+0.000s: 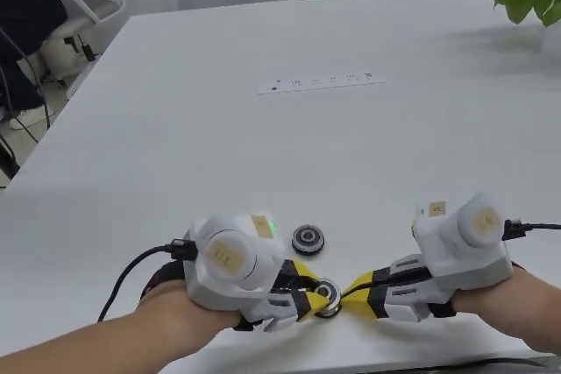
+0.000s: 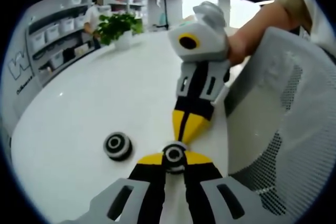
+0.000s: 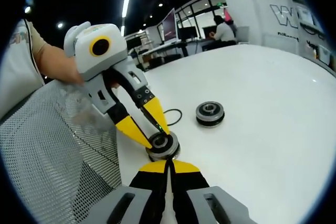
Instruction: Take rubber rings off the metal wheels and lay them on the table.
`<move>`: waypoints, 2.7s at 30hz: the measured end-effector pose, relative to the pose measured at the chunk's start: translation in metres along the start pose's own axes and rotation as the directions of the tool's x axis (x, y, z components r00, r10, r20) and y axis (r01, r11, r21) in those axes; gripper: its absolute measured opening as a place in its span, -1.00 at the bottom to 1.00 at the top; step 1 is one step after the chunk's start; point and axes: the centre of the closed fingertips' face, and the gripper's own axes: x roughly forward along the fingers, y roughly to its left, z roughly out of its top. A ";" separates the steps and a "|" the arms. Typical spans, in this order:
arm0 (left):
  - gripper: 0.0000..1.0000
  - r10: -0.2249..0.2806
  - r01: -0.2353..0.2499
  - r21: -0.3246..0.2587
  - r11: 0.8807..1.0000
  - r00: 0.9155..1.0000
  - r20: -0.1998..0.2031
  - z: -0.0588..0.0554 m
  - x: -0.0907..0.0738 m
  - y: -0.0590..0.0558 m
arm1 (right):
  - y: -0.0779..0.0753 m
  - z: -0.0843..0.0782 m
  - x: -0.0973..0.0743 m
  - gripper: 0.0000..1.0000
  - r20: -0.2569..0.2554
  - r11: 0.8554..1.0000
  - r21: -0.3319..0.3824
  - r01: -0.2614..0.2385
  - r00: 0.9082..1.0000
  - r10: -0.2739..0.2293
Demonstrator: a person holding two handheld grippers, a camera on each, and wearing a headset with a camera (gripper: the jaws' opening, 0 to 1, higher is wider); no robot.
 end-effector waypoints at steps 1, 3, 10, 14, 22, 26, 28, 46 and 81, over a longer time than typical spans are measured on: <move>-0.73 0.001 -0.001 0.002 1.000 1.000 0.000 0.000 0.000 0.000 | -0.001 0.000 -0.001 -1.00 0.005 1.000 0.010 0.001 1.000 -0.001; -0.74 0.000 0.000 0.005 1.000 1.000 0.001 0.001 0.001 -0.001 | -0.001 -0.001 -0.002 -1.00 0.011 1.000 0.030 0.004 1.000 -0.004; -0.74 0.005 -0.005 0.002 1.000 1.000 -0.003 0.001 0.001 -0.001 | -0.002 0.002 -0.007 -1.00 0.054 0.987 0.158 -0.007 0.999 -0.001; -0.74 0.003 -0.003 -0.001 1.000 1.000 -0.001 0.001 0.001 0.000 | -0.007 0.010 -0.010 -1.00 0.106 0.972 0.233 -0.010 0.994 -0.015; -0.74 0.002 -0.002 0.002 1.000 1.000 -0.001 0.001 0.001 0.000 | -0.002 0.012 -0.009 -1.00 0.125 0.971 0.235 -0.037 0.992 0.007; -0.74 0.006 -0.006 0.004 1.000 1.000 -0.002 0.001 0.001 0.000 | 0.000 0.013 -0.009 -1.00 0.136 0.967 0.249 -0.050 0.991 0.016; -0.74 0.008 -0.008 0.005 1.000 1.000 -0.003 0.001 0.001 0.000 | -0.001 0.013 -0.010 -1.00 0.136 0.967 0.251 -0.050 0.991 0.016; -0.75 0.012 -0.012 -0.001 1.000 1.000 -0.009 0.001 0.002 -0.001 | 0.009 0.018 -0.006 -1.00 0.151 0.964 0.246 -0.096 0.987 0.060; -0.74 0.009 -0.009 -0.012 1.000 1.000 -0.003 0.002 0.002 -0.002 | 0.017 0.026 -0.007 -1.00 0.200 0.955 0.248 -0.163 0.973 0.114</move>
